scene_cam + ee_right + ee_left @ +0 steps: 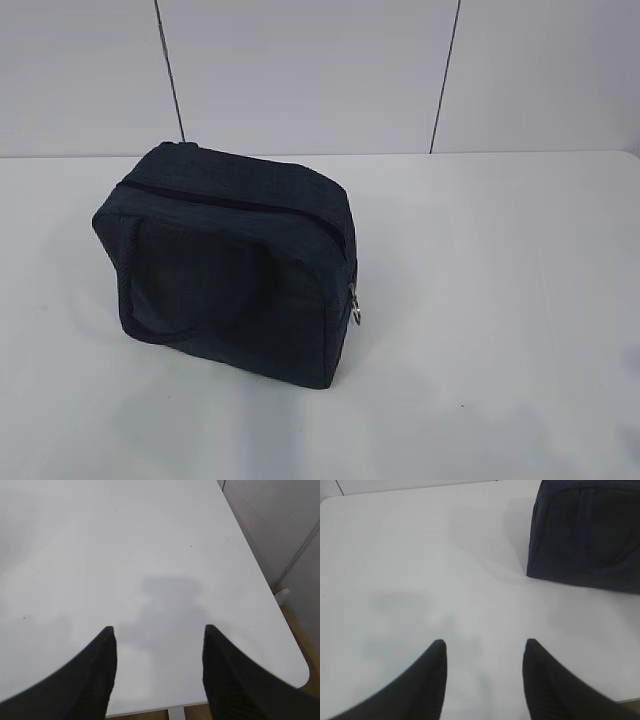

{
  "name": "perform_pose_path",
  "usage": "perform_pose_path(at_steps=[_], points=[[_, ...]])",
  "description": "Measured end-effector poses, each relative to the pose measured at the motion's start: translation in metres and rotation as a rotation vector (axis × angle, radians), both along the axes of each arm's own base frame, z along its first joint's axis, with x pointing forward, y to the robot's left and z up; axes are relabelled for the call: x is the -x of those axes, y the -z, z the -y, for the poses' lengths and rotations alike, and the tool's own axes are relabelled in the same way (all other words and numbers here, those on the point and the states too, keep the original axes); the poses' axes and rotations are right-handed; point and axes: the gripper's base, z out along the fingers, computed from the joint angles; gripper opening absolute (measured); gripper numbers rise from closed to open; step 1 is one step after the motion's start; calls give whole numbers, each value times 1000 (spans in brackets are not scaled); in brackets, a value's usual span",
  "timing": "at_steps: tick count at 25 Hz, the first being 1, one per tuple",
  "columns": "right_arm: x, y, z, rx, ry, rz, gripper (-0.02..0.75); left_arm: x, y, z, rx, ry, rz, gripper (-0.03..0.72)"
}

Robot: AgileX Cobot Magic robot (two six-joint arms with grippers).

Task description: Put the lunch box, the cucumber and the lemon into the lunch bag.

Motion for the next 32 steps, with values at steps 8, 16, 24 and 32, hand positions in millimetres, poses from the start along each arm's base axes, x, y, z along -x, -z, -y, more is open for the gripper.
perform_pose_path(at_steps=[8, 16, 24, 32], points=[[0, 0, 0, 0, 0, 0, 422, 0, 0, 0, 0, 0, 0, 361], [0, 0, 0, 0, 0, 0, 422, 0, 0, 0, 0, 0, 0, 358], [0, 0, 0, 0, 0, 0, 422, 0, 0, 0, 0, 0, 0, 358], [0, 0, 0, 0, 0, 0, 422, 0, 0, 0, 0, 0, 0, 353]])
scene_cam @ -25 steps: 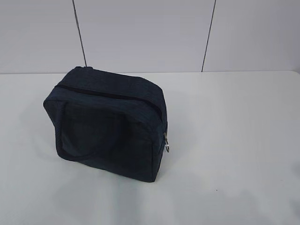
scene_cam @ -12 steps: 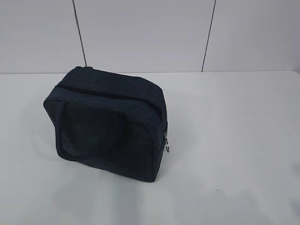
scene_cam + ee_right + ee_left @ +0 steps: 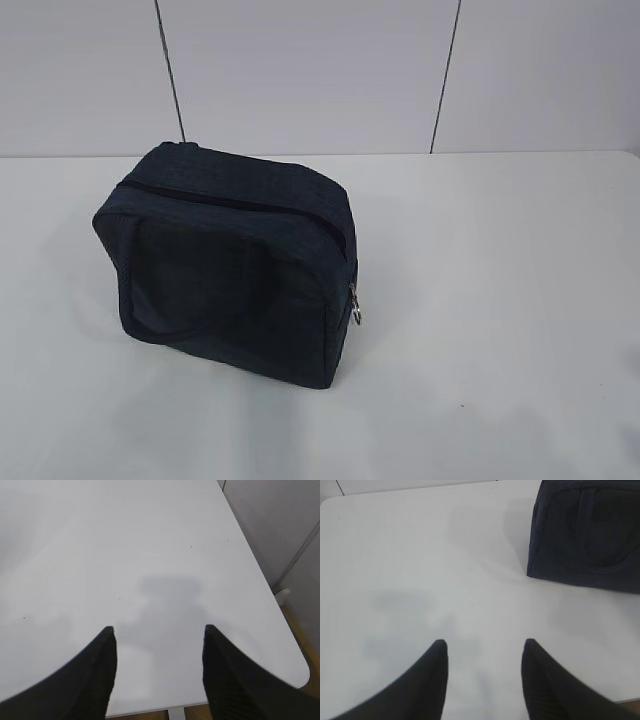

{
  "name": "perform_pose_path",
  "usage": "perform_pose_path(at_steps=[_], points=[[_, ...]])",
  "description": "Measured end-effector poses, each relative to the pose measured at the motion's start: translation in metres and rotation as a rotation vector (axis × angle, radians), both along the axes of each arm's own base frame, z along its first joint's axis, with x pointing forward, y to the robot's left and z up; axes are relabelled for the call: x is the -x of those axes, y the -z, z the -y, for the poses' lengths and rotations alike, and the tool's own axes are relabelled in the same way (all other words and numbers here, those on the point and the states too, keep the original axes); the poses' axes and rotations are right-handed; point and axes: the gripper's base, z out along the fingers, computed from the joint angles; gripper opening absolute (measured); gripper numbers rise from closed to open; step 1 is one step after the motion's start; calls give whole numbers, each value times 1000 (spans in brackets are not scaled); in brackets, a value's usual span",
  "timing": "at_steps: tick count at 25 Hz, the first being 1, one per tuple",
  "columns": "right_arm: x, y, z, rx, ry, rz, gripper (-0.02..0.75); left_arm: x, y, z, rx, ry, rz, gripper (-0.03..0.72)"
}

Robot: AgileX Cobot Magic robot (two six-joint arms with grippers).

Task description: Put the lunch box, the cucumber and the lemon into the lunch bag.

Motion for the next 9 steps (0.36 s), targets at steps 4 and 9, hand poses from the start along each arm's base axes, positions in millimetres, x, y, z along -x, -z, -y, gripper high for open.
perform_pose_path(at_steps=[4, 9], points=[[0, 0, 0, 0, 0, 2, 422, 0, 0, 0, 0, 0, 0, 341], [0, 0, 0, 0, 0, 2, 422, 0, 0, 0, 0, 0, 0, 340]])
